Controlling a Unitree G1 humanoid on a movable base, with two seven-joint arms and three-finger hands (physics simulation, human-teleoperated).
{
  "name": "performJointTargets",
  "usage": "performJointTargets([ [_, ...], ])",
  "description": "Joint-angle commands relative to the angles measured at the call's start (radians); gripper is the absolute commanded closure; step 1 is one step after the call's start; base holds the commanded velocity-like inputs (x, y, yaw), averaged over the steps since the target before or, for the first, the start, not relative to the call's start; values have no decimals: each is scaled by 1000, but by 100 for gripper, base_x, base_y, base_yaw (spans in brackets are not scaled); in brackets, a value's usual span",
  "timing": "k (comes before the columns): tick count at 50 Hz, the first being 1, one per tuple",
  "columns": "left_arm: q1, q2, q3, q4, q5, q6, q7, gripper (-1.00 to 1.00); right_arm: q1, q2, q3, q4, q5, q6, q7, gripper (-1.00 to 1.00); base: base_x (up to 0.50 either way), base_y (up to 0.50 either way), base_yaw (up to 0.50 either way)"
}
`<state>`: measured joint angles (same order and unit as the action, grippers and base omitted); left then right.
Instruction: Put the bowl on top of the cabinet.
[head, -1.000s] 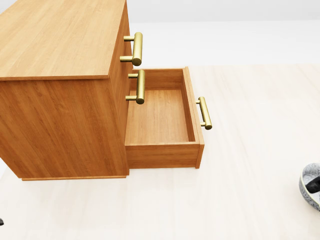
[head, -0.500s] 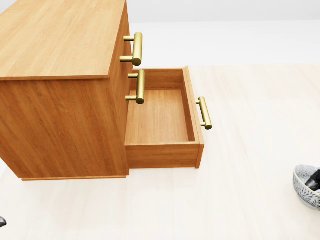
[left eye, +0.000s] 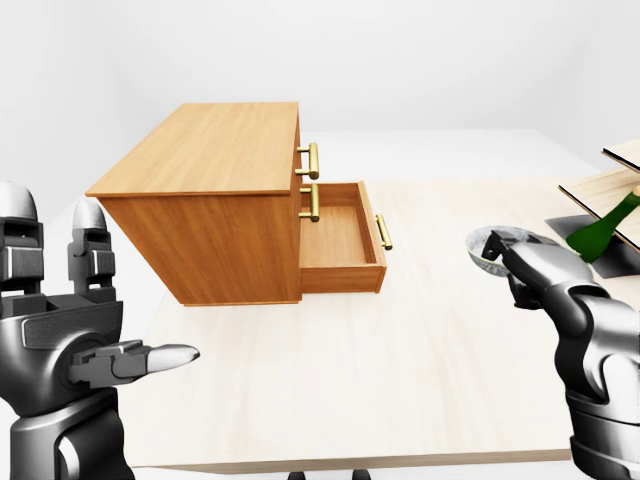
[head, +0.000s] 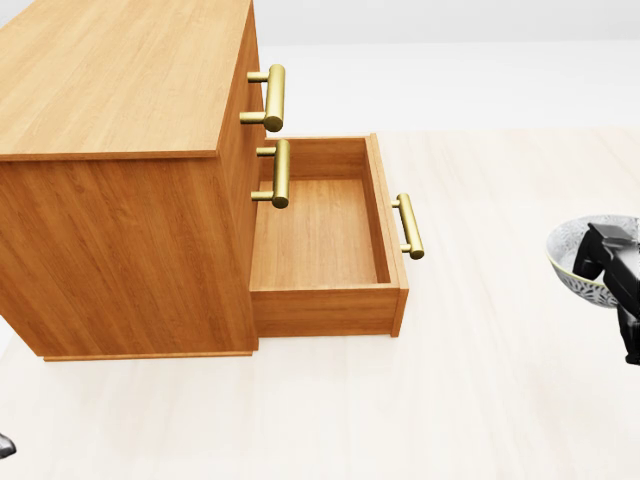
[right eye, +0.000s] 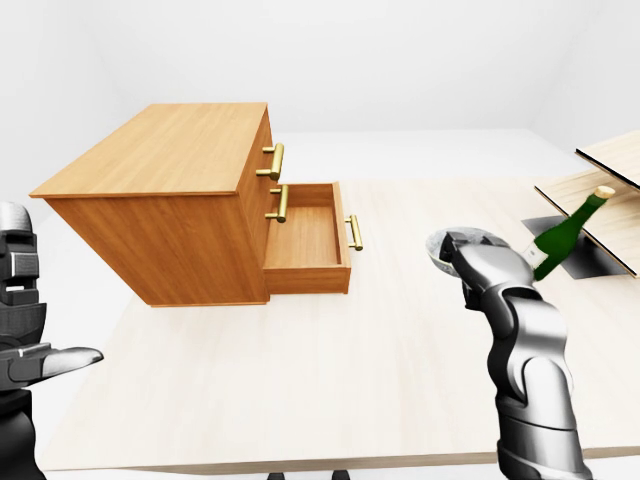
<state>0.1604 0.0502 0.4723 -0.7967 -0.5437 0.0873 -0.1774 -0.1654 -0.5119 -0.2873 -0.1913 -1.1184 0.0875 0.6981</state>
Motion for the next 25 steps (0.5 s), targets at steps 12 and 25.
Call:
performJointTargets([
  [12, -13, -12, -20, 75, 32, 0, 17, -100, -162, 292, 119, -213, -370, 0, 0, 100, 0, 0, 0],
  [25, -5, -19, -29, 73, 40, 0, 9, -100, -137, 407, 178, -339, -365, 0, 0, 100, 0, 0, 0],
])
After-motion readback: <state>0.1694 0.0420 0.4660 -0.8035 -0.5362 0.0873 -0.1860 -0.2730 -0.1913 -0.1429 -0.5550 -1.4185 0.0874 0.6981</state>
